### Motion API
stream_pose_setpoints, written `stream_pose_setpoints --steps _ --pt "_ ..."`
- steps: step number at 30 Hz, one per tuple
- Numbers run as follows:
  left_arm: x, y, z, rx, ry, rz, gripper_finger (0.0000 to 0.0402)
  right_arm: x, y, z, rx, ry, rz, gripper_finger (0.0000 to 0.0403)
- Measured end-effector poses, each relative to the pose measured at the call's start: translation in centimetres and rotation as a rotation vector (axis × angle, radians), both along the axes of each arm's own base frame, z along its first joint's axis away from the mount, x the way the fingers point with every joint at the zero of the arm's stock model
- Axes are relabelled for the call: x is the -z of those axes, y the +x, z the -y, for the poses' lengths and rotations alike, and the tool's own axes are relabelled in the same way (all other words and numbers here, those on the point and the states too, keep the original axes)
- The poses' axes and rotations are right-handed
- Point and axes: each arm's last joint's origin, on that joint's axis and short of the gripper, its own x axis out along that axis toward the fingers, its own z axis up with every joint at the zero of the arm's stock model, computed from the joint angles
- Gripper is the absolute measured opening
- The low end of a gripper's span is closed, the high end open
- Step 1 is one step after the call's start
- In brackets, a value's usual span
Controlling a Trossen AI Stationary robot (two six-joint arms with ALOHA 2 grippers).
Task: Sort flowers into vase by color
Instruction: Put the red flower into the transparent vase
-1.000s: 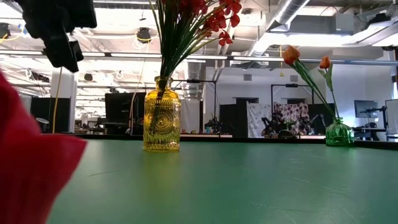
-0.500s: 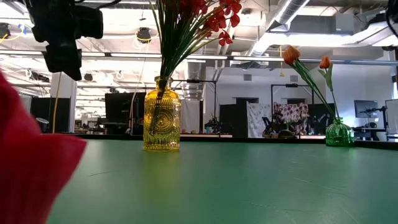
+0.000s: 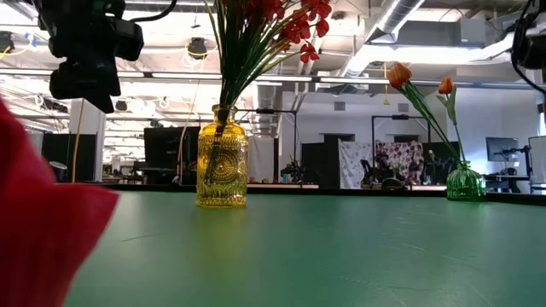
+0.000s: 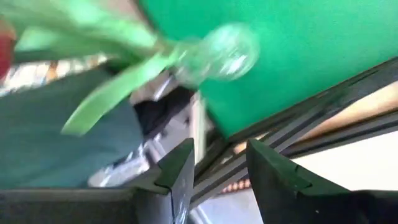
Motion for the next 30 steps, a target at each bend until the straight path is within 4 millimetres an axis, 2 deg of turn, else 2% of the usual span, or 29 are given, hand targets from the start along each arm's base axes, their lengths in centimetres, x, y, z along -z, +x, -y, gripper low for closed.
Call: stream_pose_setpoints --steps 3,7,13,20,25,30 --pt "0.0 0.0 0.1 0.015 -0.018 -0.003 0.016 0.5 -0.4 2.2 0.073 -0.107 0.009 0.0171" --pt "0.2 -0.2 0.4 0.129 -0.05 -0.029 0.016 1.1 -0.7 4.6 0.187 -0.259 0.053 0.0171" --pt "1.1 -0.2 2.2 0.322 -0.019 -0.116 0.016 1.0 0.1 6.8 0.42 -0.33 0.332 0.0171" --pt "1.8 -0.6 5.6 0.553 0.024 -0.164 0.016 -0.4 2.1 6.8 0.646 -0.415 0.54 0.0171" --pt "2.2 -1.1 8.7 0.653 0.054 -0.143 0.016 -1.2 4.8 6.0 0.665 -0.519 0.617 0.0171" --pt "2.6 -1.4 12.4 0.709 0.074 -0.051 0.016 -1.4 6.7 6.2 0.692 -0.578 0.608 0.0171"
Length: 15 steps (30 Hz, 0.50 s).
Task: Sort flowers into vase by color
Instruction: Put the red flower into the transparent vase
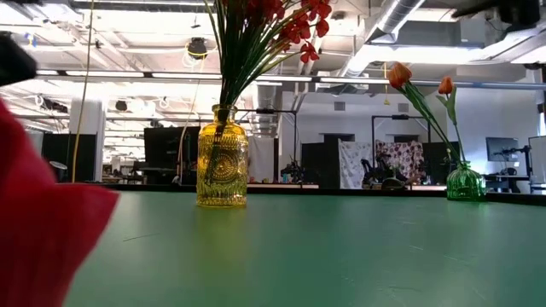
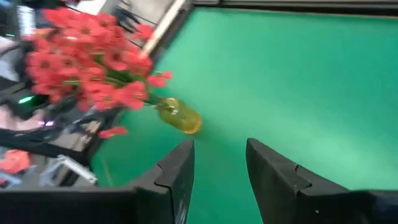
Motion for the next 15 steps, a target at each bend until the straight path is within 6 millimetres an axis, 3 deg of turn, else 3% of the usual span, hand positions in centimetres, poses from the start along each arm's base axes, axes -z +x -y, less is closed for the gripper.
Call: stream_pose_setpoints --steps 7,15 --pt "2.1 0.4 5.2 0.068 -0.027 0.114 0.016 0.5 1.0 0.5 0.003 0.032 -0.08 0.0171" --pt "5.6 3.2 9.3 0.148 0.096 0.238 0.0154 0.5 1.0 0.6 -0.037 0.025 -0.105 0.0171"
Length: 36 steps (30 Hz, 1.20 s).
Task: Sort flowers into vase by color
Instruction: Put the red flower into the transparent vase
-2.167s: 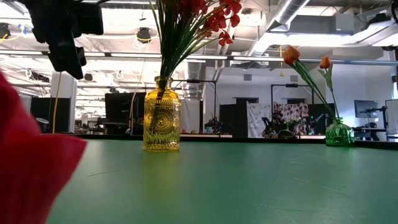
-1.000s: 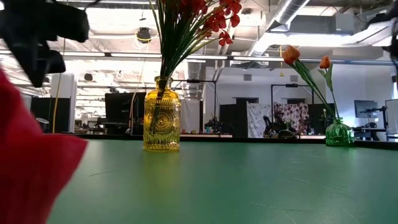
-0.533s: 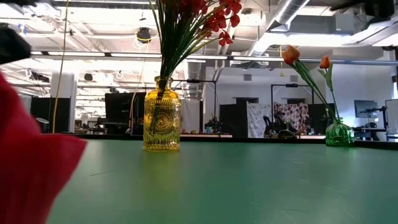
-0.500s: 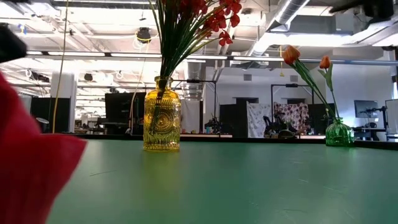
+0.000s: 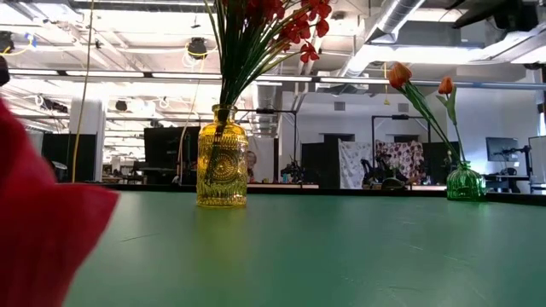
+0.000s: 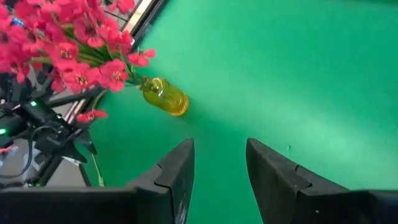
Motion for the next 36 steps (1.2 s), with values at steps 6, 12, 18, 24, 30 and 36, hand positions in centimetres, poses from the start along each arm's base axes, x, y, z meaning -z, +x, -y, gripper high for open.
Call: stream_pose_setpoints --steps 6,12,18,24,30,36 --pt "1.2 2.0 2.9 0.112 0.069 -0.006 0.0126 0.1 -0.1 0.0 -0.043 0.0 -0.024 0.0171" --pt "2.5 3.2 4.4 0.126 0.128 0.004 0.0114 0.2 -0.6 0.1 -0.062 0.004 -0.044 0.0171" --pt "4.8 3.1 4.7 0.032 0.139 -0.072 0.0111 0.2 -0.9 0.2 -0.094 0.002 -0.051 0.0171" --pt "4.8 2.2 5.1 0.019 0.153 -0.069 0.0052 0.0 -1.7 0.5 -0.103 0.016 -0.035 0.0171" --pt "2.6 3.4 3.3 -0.061 0.088 -0.099 0.0003 -0.2 -2.4 0.8 -0.097 0.018 -0.005 0.0171" --pt "-3.8 7.2 -0.2 -0.243 0.184 0.163 0.0 -0.3 -2.6 0.9 -0.108 -0.026 0.002 0.0171"
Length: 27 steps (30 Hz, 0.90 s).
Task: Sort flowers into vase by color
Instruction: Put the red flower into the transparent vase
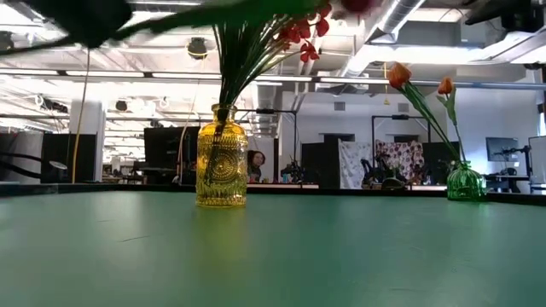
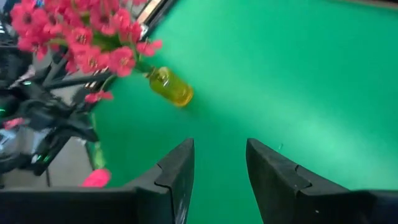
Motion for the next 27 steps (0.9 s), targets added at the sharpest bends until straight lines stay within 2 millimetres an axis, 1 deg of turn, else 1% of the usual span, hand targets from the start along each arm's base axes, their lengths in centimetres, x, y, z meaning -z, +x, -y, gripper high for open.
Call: stream_pose_setpoints --steps 3,6,8,10,12,16,17,19,22,25,27 --pt "-3.4 1.5 -2.2 -0.083 0.066 0.139 0.0 0.0 0.0 0.1 0.038 -0.038 0.012 0.0171" --pt "-7.7 2.9 -4.4 -0.151 0.052 0.322 0.0 -0.3 0.2 0.2 0.037 -0.084 0.036 0.0171" --pt "-9.9 3.9 -5.5 -0.146 0.031 0.447 0.0 -0.6 0.4 0.1 0.006 -0.115 0.064 0.0171" --pt "-12.0 4.7 -6.1 -0.098 -0.005 0.584 0.0 -1.1 0.7 -0.1 -0.039 -0.152 0.104 0.0171" --pt "-14.0 5.6 -6.7 -0.065 -0.047 0.725 0.0 -1.6 0.8 -0.3 -0.119 -0.188 0.147 0.0171" --pt "-16.8 7.7 -8.1 -0.081 -0.059 0.884 0.0 -2.4 0.9 -0.8 -0.275 -0.27 0.216 0.0171" --pt "-17.3 8.4 -8.4 -0.092 -0.05 0.905 0.0 -2.5 0.8 -0.9 -0.308 -0.292 0.23 0.0171" --pt "-19.0 9.9 -9.0 -0.098 -0.054 0.972 0.0 -2.8 0.7 -1.0 -0.361 -0.327 0.264 0.0171" --pt "-21.2 12.4 -9.0 -0.069 -0.06 1.037 0.0 -3.5 0.5 -1.2 -0.438 -0.376 0.339 0.0171" --pt "-21.8 15.4 -8.7 -0.028 -0.008 1.007 0.0 -4.3 0.3 -1.5 -0.518 -0.419 0.432 0.0171" --pt "-22.1 17.0 -9.1 -0.012 0.028 0.966 0.0 -4.7 0.1 -1.6 -0.544 -0.451 0.471 0.0171"
